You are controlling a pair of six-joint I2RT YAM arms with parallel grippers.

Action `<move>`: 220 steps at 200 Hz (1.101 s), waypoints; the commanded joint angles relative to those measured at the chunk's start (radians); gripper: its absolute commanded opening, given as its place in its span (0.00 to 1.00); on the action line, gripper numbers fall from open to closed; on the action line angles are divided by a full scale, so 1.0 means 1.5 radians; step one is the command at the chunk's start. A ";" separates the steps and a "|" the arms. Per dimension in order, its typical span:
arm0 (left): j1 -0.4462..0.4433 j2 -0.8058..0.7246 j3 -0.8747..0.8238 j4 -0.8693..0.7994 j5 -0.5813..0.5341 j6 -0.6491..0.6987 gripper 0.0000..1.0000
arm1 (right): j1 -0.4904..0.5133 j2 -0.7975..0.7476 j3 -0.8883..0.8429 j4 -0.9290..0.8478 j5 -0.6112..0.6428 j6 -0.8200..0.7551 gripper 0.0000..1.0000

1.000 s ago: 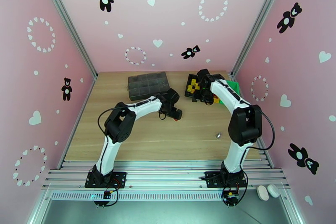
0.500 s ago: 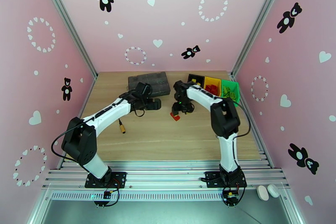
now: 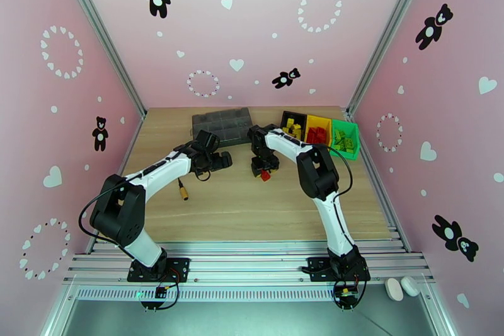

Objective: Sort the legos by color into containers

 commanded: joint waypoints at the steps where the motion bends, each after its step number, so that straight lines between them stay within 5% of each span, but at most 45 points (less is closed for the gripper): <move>1: 0.002 0.002 -0.001 0.017 0.034 -0.024 0.97 | -0.002 0.008 0.019 -0.014 0.022 0.022 0.43; 30: -0.008 0.058 0.043 0.022 0.089 -0.030 0.97 | -0.024 -0.037 -0.014 0.021 0.006 0.040 0.27; 69: -0.064 0.200 0.211 0.003 0.183 -0.020 0.98 | -0.101 -0.134 -0.081 0.074 -0.011 0.072 0.25; 123: -0.140 0.458 0.599 -0.076 0.309 -0.037 0.98 | -0.242 -0.223 -0.098 0.101 0.043 0.083 0.25; 165: -0.164 0.623 0.908 -0.168 0.339 -0.076 0.98 | -0.319 -0.174 -0.002 0.101 0.105 0.072 0.24; 220: -0.164 0.621 0.932 -0.183 0.305 -0.093 0.98 | -0.349 -0.034 0.214 0.048 0.165 0.079 0.28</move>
